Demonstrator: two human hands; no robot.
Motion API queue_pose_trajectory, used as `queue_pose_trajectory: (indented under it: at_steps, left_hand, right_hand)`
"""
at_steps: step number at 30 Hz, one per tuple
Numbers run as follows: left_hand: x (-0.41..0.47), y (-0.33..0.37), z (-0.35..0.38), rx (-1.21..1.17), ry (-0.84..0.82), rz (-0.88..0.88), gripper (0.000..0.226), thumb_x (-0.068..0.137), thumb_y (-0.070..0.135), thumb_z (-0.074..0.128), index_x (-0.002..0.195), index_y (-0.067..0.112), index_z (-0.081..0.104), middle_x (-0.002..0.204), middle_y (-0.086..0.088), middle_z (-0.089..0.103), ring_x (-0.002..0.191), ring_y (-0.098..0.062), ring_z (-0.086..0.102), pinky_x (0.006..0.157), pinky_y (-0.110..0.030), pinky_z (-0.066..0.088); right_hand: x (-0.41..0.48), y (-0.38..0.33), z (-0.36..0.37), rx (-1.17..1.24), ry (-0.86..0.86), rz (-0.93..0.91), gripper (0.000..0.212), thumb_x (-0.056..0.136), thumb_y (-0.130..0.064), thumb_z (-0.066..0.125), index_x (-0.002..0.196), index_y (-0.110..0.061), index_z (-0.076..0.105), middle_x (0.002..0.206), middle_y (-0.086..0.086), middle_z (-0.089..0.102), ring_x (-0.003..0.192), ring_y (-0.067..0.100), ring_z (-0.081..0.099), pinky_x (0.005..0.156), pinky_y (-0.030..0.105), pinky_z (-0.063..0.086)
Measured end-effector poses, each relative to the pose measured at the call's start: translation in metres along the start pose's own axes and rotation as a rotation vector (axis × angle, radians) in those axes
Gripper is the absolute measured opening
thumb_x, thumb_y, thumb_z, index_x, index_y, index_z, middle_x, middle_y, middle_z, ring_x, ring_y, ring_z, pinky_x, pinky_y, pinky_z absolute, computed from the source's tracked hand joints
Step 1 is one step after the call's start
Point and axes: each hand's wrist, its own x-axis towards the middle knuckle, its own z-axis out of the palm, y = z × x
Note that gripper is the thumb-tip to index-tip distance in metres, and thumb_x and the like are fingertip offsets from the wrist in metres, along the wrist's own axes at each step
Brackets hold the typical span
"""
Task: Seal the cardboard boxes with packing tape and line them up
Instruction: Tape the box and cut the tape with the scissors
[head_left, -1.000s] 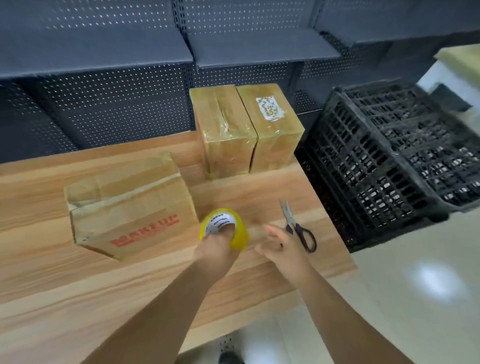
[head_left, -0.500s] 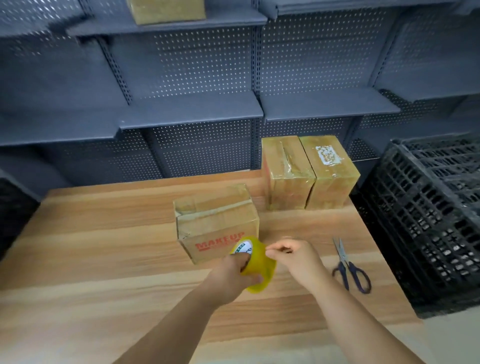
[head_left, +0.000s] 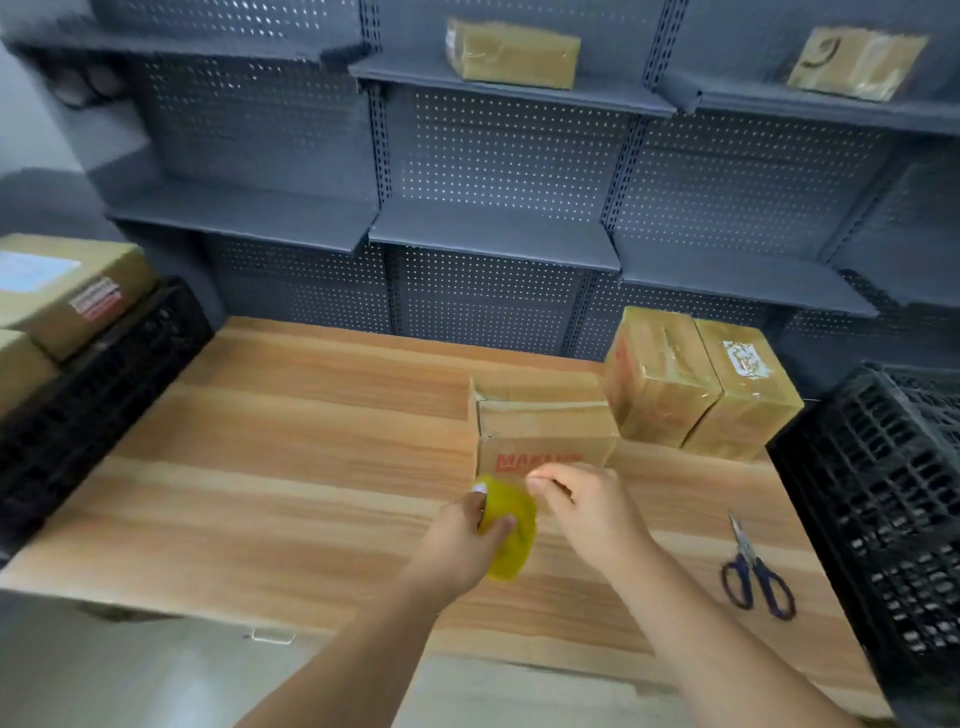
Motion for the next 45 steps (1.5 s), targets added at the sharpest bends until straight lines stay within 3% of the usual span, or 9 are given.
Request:
queue_pose_trajectory:
  at_steps: [2, 5, 9, 13, 18, 25, 29, 37, 45]
  left_hand:
    - [0.002, -0.014, -0.009, -0.202, 0.028, -0.127, 0.020, 0.091, 0.033, 0.065, 0.081, 0.016, 0.065, 0.074, 0.001, 0.066, 0.068, -0.014, 0.061, 0.059, -0.026, 0.046]
    - [0.001, -0.020, -0.012, -0.306, -0.066, -0.140, 0.024, 0.090, 0.029, 0.069, 0.069, 0.019, 0.065, 0.058, 0.013, 0.059, 0.056, -0.004, 0.054, 0.052, -0.018, 0.038]
    - [-0.004, -0.023, -0.005, -0.486, -0.176, -0.164, 0.014, 0.085, 0.026, 0.075, 0.096, 0.018, 0.069, 0.085, 0.006, 0.074, 0.076, -0.006, 0.070, 0.066, -0.020, 0.052]
    - [0.009, -0.021, -0.006, -0.335, 0.038, -0.283, 0.015, 0.089, 0.032, 0.068, 0.094, 0.018, 0.067, 0.087, 0.000, 0.069, 0.072, -0.010, 0.062, 0.059, -0.020, 0.047]
    - [0.038, -0.024, -0.009, -0.336, 0.038, -0.344, 0.024, 0.089, 0.038, 0.069, 0.081, 0.015, 0.066, 0.074, 0.003, 0.063, 0.064, -0.009, 0.058, 0.051, -0.017, 0.042]
    - [0.050, -0.024, 0.014, -0.682, -0.049, -0.332, 0.033, 0.080, 0.023, 0.078, 0.108, 0.006, 0.069, 0.095, -0.007, 0.075, 0.085, -0.020, 0.073, 0.067, -0.029, 0.055]
    - [0.059, -0.029, 0.022, -0.758, -0.031, -0.352, 0.052, 0.066, 0.034, 0.082, 0.108, 0.006, 0.069, 0.099, -0.012, 0.074, 0.093, -0.031, 0.071, 0.081, -0.046, 0.058]
    - [0.067, -0.029, 0.025, -0.817, -0.032, -0.380, 0.041, 0.077, 0.021, 0.082, 0.110, 0.005, 0.067, 0.100, -0.012, 0.074, 0.095, -0.032, 0.071, 0.084, -0.045, 0.058]
    - [0.075, -0.033, 0.022, -0.798, -0.055, -0.376, 0.055, 0.065, 0.033, 0.082, 0.112, 0.008, 0.067, 0.102, -0.012, 0.074, 0.096, -0.031, 0.070, 0.088, -0.048, 0.056]
  right_hand:
    - [-0.005, -0.013, 0.004, 0.039, -0.070, -0.056, 0.008, 0.089, -0.021, 0.070, 0.090, -0.022, 0.078, 0.090, -0.010, 0.074, 0.085, 0.002, 0.063, 0.083, 0.017, 0.047]
    - [-0.001, -0.017, 0.002, 0.154, -0.172, 0.048, 0.020, 0.091, -0.020, 0.066, 0.078, -0.034, 0.071, 0.078, -0.012, 0.072, 0.077, 0.003, 0.067, 0.080, 0.024, 0.053]
    - [0.035, -0.014, -0.008, 0.158, -0.253, 0.179, 0.020, 0.091, -0.022, 0.066, 0.075, -0.033, 0.072, 0.075, -0.008, 0.073, 0.070, 0.009, 0.069, 0.079, 0.038, 0.058]
    - [0.060, -0.028, -0.006, 0.055, -0.405, 0.116, 0.016, 0.091, -0.028, 0.066, 0.077, -0.031, 0.074, 0.075, -0.012, 0.073, 0.071, 0.006, 0.070, 0.079, 0.037, 0.058]
    - [0.091, -0.028, -0.013, -0.014, -0.511, 0.063, 0.016, 0.092, -0.033, 0.063, 0.080, -0.034, 0.073, 0.075, -0.016, 0.072, 0.075, 0.006, 0.069, 0.075, 0.028, 0.054]
    - [0.160, 0.008, -0.002, -0.001, -0.535, 0.183, 0.011, 0.092, -0.037, 0.065, 0.099, -0.031, 0.073, 0.088, -0.011, 0.071, 0.076, 0.010, 0.067, 0.065, 0.024, 0.052]
    - [0.178, 0.019, 0.013, 0.038, -0.524, 0.205, 0.009, 0.087, -0.031, 0.073, 0.093, -0.027, 0.077, 0.080, -0.009, 0.072, 0.073, 0.013, 0.069, 0.075, 0.030, 0.057]
    - [0.187, 0.037, 0.023, 0.221, -0.460, 0.279, 0.007, 0.082, -0.020, 0.078, 0.086, -0.017, 0.074, 0.073, -0.003, 0.074, 0.064, 0.007, 0.065, 0.061, 0.019, 0.053]
    - [0.189, 0.041, 0.031, 0.180, -0.431, 0.249, 0.007, 0.085, -0.029, 0.075, 0.083, -0.023, 0.072, 0.078, -0.009, 0.073, 0.077, 0.009, 0.065, 0.075, 0.029, 0.051]
